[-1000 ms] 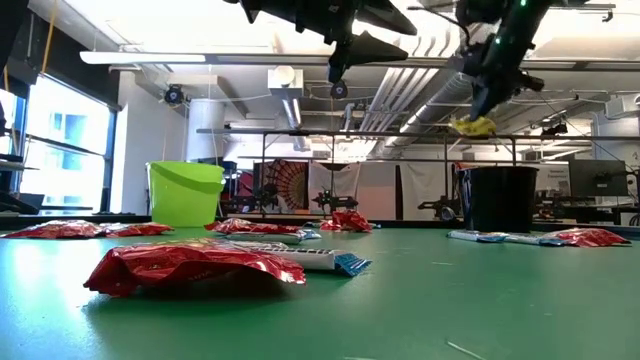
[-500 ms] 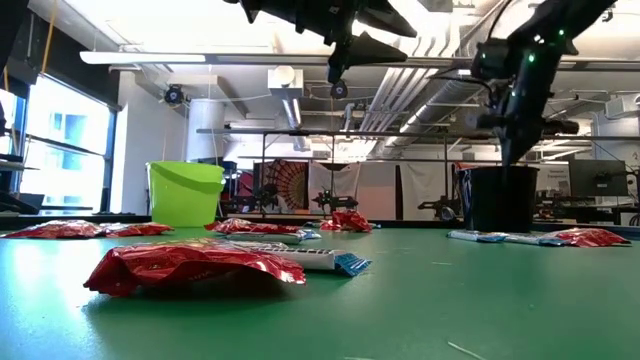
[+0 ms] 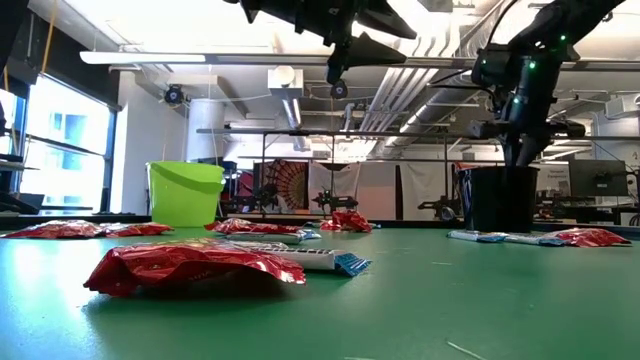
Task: Sort candy by brand, put in halloween buckets
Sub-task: Put the yellow candy into the black bucket
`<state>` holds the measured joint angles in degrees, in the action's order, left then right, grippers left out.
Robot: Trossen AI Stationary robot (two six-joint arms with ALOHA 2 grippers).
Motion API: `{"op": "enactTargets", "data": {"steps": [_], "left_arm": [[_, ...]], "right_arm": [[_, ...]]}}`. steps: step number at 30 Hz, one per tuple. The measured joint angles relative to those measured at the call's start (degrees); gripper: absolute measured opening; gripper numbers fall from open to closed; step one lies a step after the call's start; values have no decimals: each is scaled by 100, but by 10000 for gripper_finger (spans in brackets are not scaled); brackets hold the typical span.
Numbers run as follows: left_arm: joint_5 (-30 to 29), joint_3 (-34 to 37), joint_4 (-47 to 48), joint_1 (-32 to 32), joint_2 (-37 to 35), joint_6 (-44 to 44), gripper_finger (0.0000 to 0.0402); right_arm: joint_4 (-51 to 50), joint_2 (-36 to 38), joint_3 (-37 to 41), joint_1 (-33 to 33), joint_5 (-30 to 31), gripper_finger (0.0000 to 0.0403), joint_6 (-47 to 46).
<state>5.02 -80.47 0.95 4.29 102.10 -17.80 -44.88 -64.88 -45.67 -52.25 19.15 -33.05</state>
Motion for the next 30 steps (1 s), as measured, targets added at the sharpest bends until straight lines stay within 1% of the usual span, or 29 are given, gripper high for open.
{"op": "enactTargets", "data": {"steps": [3, 5, 7, 10, 12, 14, 16, 19, 20, 25, 27, 30], "left_arm": [[-65, 0, 92, 0, 0, 0, 163], [-71, 0, 162, 0, 0, 0, 163], [-72, 0, 174, 0, 0, 0, 163], [-75, 0, 177, 0, 0, 0, 163], [-85, 0, 177, 0, 0, 4, 163], [-114, 0, 174, 0, 0, 46, 163], [-155, 0, 177, 0, 0, 97, 163], [-280, 0, 175, 0, 0, 157, 163], [-323, 0, 176, 0, 0, 181, 163], [-418, 0, 174, 2, 0, 216, 163], [-424, 0, 177, 1, 0, 277, 163], [-426, 0, 177, 2, 0, 306, 163]], "right_arm": [[-40, 12, 0, 2, 174, 120, 49], [-74, 49, 0, 2, 189, 142, 58], [-73, 91, 0, 2, 146, 154, 188], [-130, 189, 0, 41, 54, 155, 351], [-125, 273, 0, 96, 45, 142, 409], [-92, 347, 0, 152, 44, 118, 384], [-69, 389, 0, 211, 35, 84, 351], [45, 380, 0, 336, -105, 23, 356], [117, 358, 0, 391, -132, 12, 382], [506, 69, 0, 494, -122, 11, 349], [549, -104, 0, 459, -73, 3, 340], [530, -411, 0, 379, -24, 5, 333]]}}
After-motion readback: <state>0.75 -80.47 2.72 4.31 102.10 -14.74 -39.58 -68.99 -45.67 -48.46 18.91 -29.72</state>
